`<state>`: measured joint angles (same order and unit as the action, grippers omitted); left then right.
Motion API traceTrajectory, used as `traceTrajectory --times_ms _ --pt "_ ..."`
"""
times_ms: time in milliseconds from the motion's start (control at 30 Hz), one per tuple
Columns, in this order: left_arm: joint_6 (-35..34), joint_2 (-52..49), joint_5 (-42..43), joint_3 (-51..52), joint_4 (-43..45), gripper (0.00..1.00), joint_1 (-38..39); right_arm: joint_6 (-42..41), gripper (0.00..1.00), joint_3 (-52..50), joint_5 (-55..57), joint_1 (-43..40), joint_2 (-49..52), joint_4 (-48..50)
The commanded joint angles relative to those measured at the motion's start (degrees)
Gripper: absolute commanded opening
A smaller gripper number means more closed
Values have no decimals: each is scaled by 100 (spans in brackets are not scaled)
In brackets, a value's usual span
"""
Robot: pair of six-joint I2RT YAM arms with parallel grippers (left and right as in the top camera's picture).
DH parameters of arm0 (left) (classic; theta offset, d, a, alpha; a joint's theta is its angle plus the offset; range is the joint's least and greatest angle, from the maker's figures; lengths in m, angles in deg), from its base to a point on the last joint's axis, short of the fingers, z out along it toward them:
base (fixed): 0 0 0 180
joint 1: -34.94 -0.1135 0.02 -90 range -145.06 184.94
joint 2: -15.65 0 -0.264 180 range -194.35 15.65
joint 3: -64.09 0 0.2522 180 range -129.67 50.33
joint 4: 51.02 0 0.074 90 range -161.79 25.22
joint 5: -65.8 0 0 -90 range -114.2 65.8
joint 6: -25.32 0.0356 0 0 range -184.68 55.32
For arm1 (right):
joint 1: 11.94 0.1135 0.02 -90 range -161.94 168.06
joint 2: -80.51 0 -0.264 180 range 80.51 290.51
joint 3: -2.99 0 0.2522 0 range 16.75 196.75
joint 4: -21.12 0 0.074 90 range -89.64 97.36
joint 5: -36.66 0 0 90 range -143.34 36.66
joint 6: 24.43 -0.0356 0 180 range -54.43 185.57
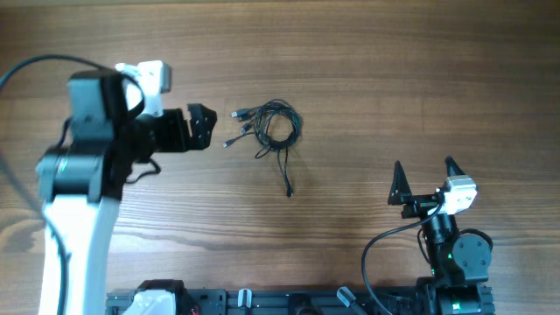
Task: Untangle cables
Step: 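Move the left gripper forward over the black cable bundle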
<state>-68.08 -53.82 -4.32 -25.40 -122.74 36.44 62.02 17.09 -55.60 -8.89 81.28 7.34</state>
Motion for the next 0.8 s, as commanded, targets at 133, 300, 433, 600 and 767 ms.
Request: traceTrajectory --times_ms 133,300,433,600,767 --pt "-31 -1311 817 -79 -164 100 26 52 100 -4 76 -39 2 17" --pt "-389 -2028 820 -76 -149 4 28 52 100 -4 76 -39 2 17" --pt "-772 -2398 815 -68 -122 4 44 55 100 -4 76 -39 2 20" --pt "-1193 -2697 811 -68 105 4 229 52 100 -4 76 -39 2 17" --pt "-1687 -2863 428 -61 538 4 688 52 100 -4 76 -39 2 20"
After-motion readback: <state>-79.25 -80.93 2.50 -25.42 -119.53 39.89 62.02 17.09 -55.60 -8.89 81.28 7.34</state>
